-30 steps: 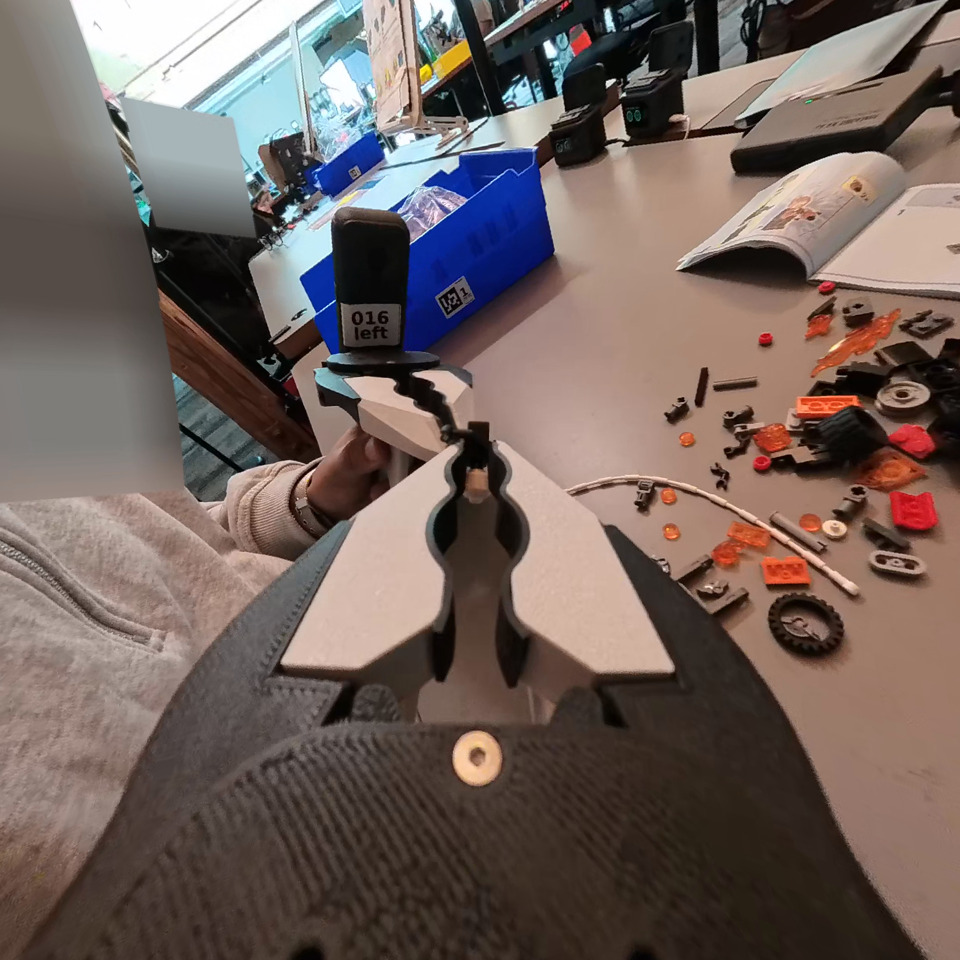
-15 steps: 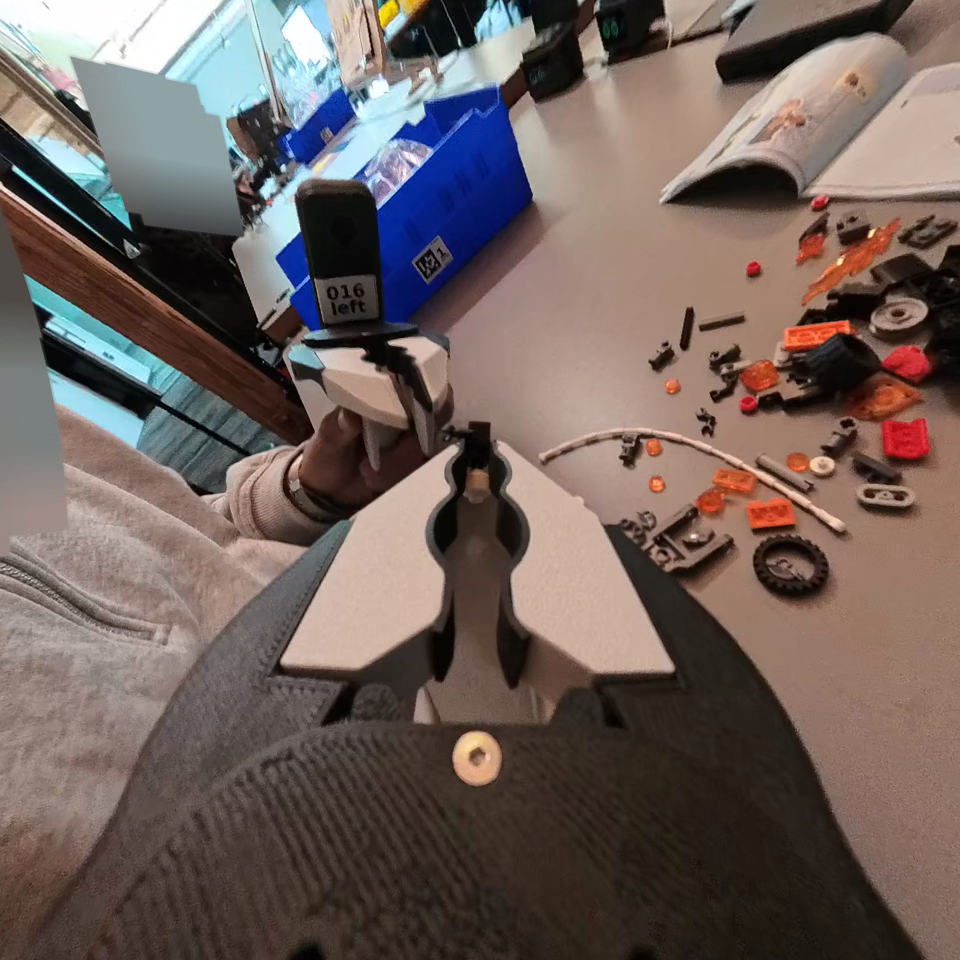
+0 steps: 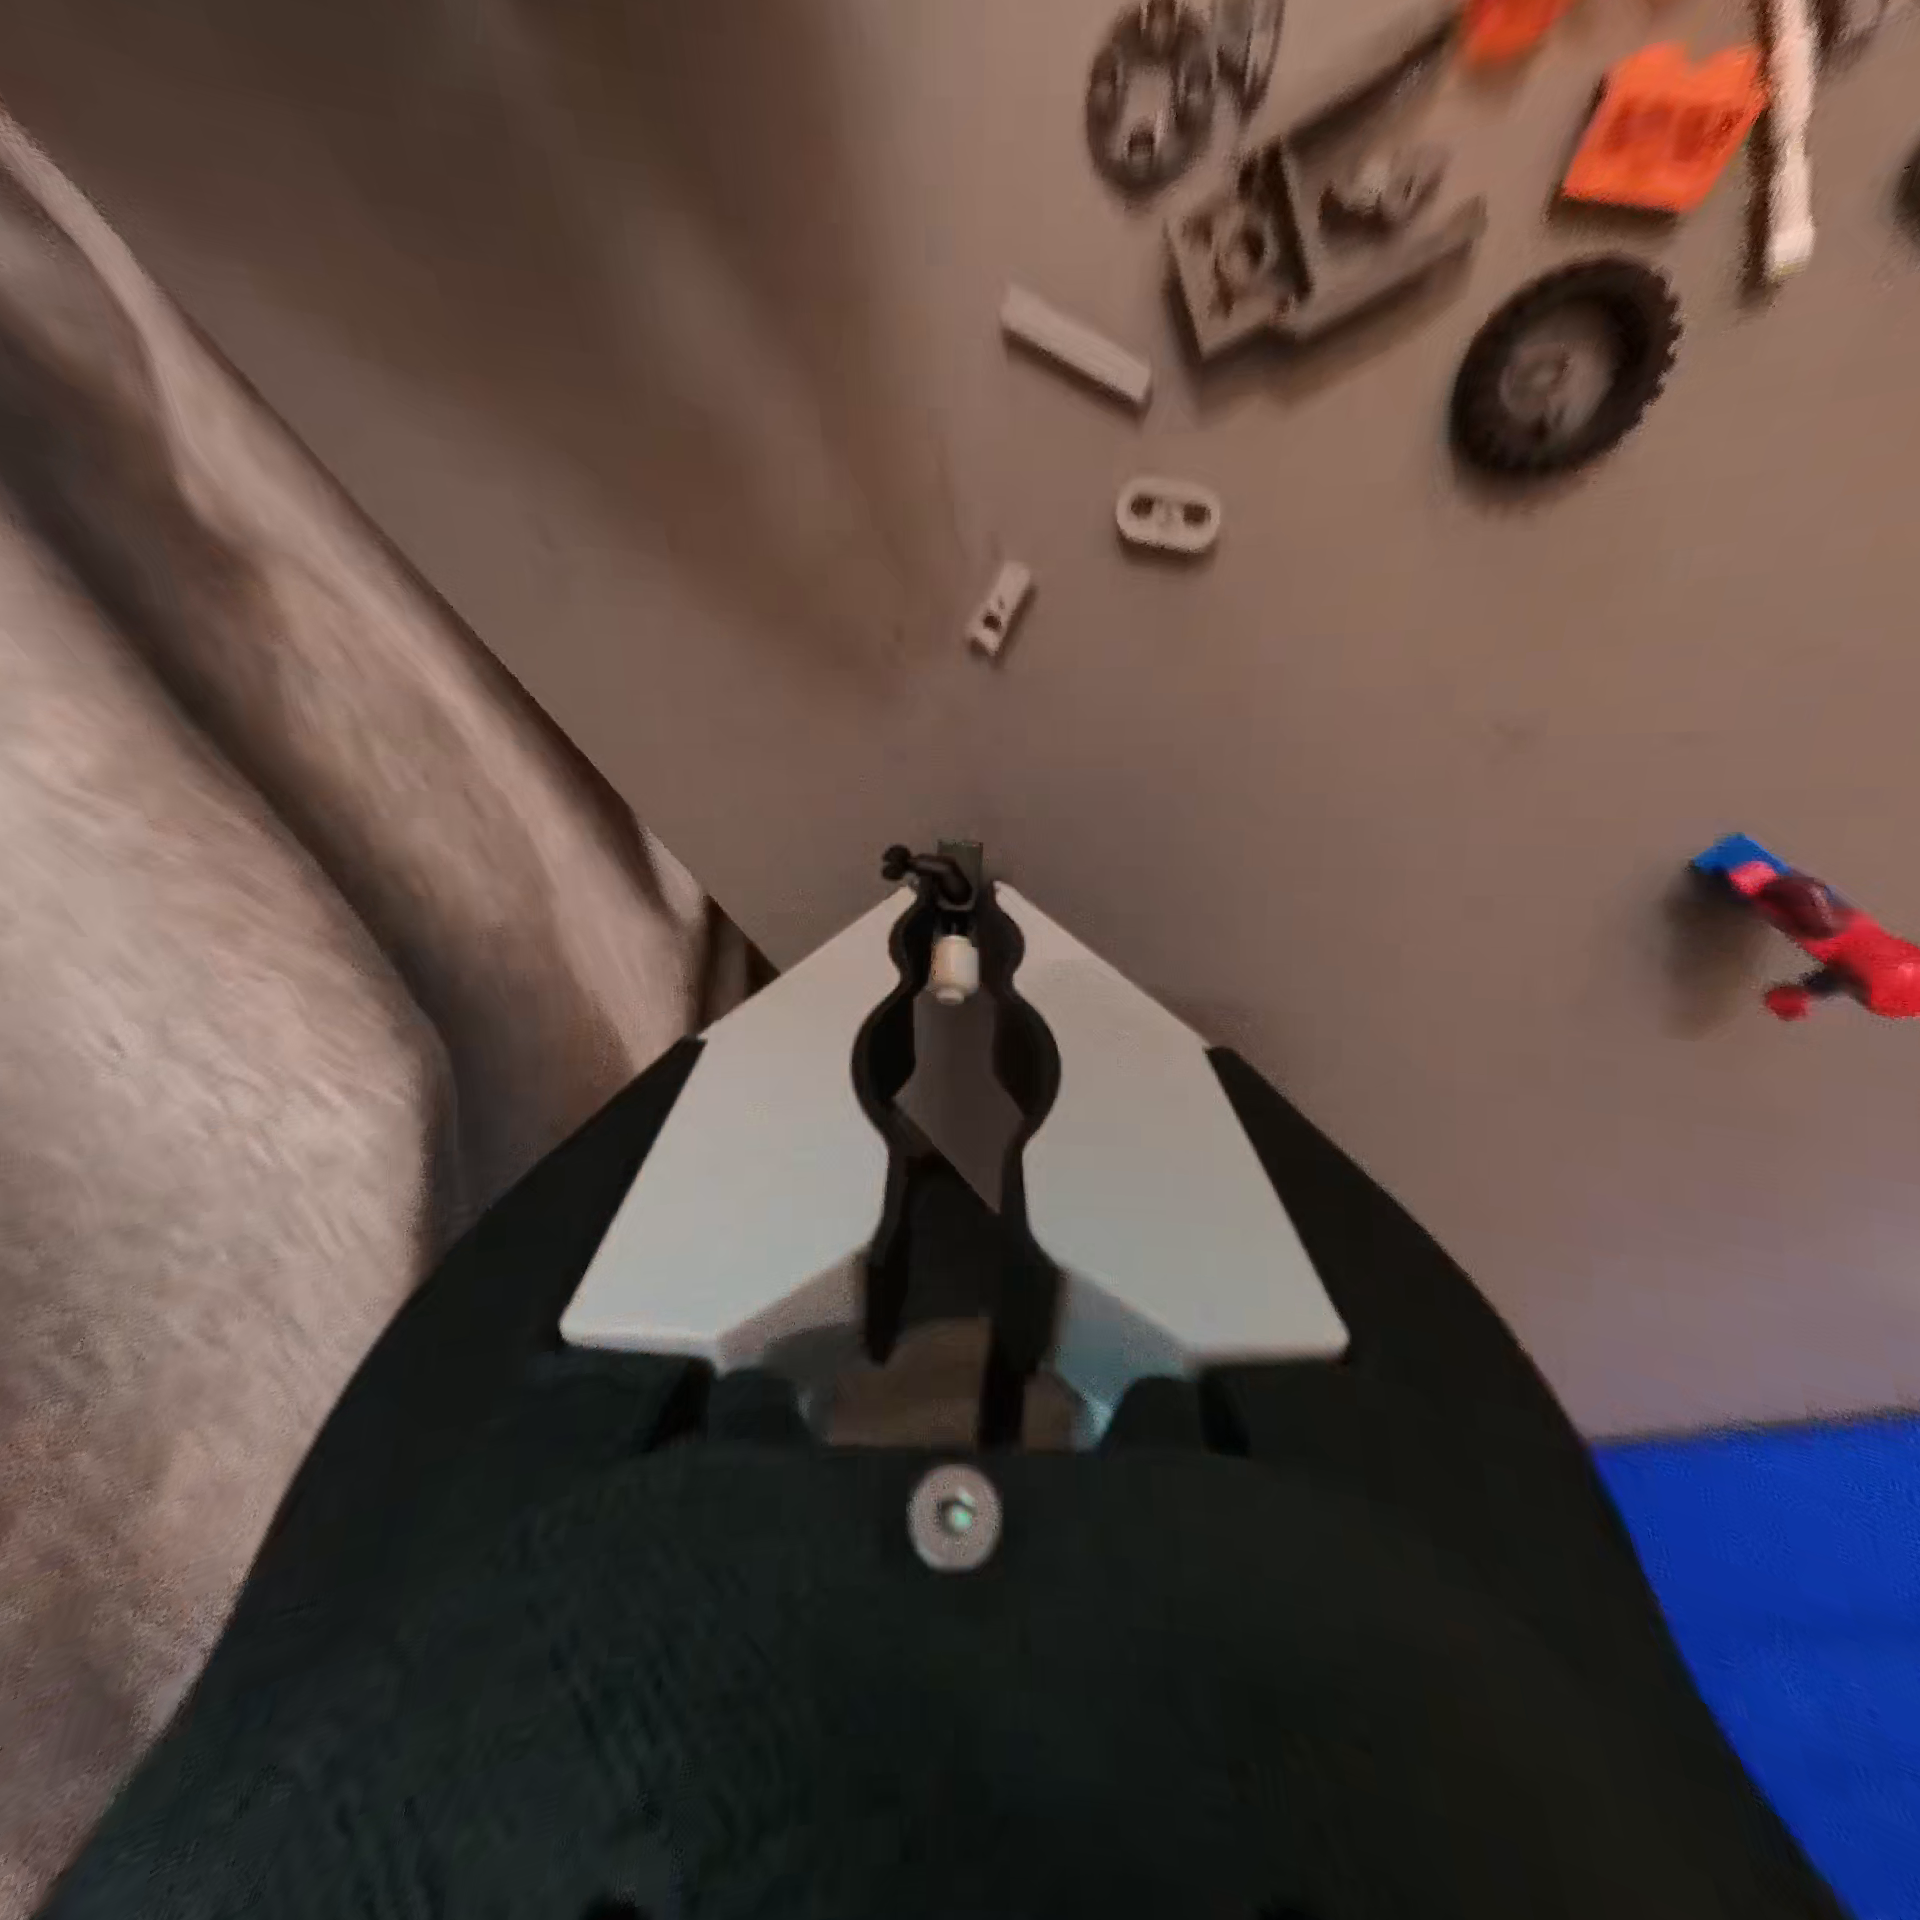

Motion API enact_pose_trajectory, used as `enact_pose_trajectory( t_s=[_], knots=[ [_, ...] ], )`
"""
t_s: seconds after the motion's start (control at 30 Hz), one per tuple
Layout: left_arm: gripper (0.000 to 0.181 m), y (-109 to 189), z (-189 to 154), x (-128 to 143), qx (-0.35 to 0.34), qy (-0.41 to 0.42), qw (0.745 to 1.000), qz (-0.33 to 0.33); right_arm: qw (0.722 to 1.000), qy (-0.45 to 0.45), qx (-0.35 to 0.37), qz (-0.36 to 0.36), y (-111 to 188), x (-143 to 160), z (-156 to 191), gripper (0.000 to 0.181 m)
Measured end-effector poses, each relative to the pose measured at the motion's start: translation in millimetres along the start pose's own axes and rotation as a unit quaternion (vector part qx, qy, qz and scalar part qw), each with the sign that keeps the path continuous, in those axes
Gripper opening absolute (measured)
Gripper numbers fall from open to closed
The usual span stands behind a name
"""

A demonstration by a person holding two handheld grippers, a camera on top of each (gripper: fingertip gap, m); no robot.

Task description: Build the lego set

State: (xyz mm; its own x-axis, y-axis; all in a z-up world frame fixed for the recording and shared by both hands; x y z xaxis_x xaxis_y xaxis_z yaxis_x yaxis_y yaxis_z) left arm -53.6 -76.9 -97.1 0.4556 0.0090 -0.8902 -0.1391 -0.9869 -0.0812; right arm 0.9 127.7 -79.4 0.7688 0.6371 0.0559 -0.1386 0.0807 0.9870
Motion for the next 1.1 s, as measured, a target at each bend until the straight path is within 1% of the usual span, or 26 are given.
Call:
enact_pose_trajectory(
  t_s=[0.07, 0.13, 0.2, 0.27, 0.37, 0.43, 0.47, 0.57, 0.67, 0.7, 0.73, 0.8, 0.93, 1.1],
  knots=[
    [0.005, 0, 0, 0, -0.001, -0.001, 1.0, 0.003, 0.998, 0.013, 0.038, 0.048, 0, -2, -2, 0.007],
    [0.005, -1, 0, 0, -0.001, -0.002, 1.0, 0.005, 0.995, 0.017, 0.061, 0.079, -6, -5, -4, 0.007],
    [0.004, 0, 0, 1, 0.002, 0.001, 1.0, 0.005, 0.992, 0.02, 0.077, 0.098, -13, -8, -6, 0.01],
    [0.004, 0, 0, 1, 0.004, 0.004, 1.0, 0.005, 0.991, 0.025, 0.09, 0.101, -17, -11, -6, 0.011],
    [0.004, 0, 0, 1, 0.008, 0.009, 1.0, 0.005, 0.993, 0.021, 0.084, 0.077, -14, -13, -6, 0.021],
    [0.004, 0, 0, 2, 0.011, 0.012, 1.0, 0.006, 0.996, 0.01, 0.068, 0.063, -8, -10, -8, 0.036],
    [0.004, 0, 1, 2, 0.012, 0.013, 1.0, 0.006, 0.997, 0.004, 0.062, 0.051, -4, -8, -9, 0.04],
    [0.004, -1, 1, 2, 0.013, 0.017, 1.0, 0.006, 0.999, -0.023, 0.027, -0.007, 15, 2, -16, 0.041],
    [0.004, -1, 2, 2, 0.015, 0.022, 1.0, 0.006, 0.996, -0.025, 0.015, -0.082, 32, 13, -24, 0.032],
    [0.004, -1, 2, 2, 0.016, 0.023, 1.0, 0.007, 0.994, -0.016, 0.014, -0.106, 35, 17, -25, 0.025],
    [0.004, -1, 3, 2, 0.016, 0.025, 1.0, 0.007, 0.992, -0.009, 0.012, -0.127, 37, 21, -25, 0.019],
    [0.004, -1, 3, 2, 0.016, 0.028, 0.999, 0.007, 0.988, -0.004, 0.006, -0.152, 36, 27, -25, 0.014],
    [0.004, -1, 2, 2, 0.012, 0.024, 1.0, 0.007, 0.985, 0.015, -0.01, -0.171, 28, 32, -17, 0.012],
    [0.004, -1, 2, 2, 0.011, 0.022, 1.0, 0.006, 0.987, 0.053, 0.026, -0.152, 16, 33, -13, 0.012]
  ],
)
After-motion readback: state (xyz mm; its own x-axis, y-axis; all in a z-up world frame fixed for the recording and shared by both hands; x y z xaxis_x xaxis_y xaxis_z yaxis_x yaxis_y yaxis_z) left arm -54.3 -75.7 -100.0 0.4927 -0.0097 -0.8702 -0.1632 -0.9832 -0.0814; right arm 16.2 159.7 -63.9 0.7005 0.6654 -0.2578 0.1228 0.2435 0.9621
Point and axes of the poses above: each gripper's, where its closed fingertips meet, y back along the fingers, x out of its underside, z = x × y across the jaws, the point moved 10 cm from there along y, back along the fingers, and after that the axes turned 10 degrees about -y, right-handed, at the moved point
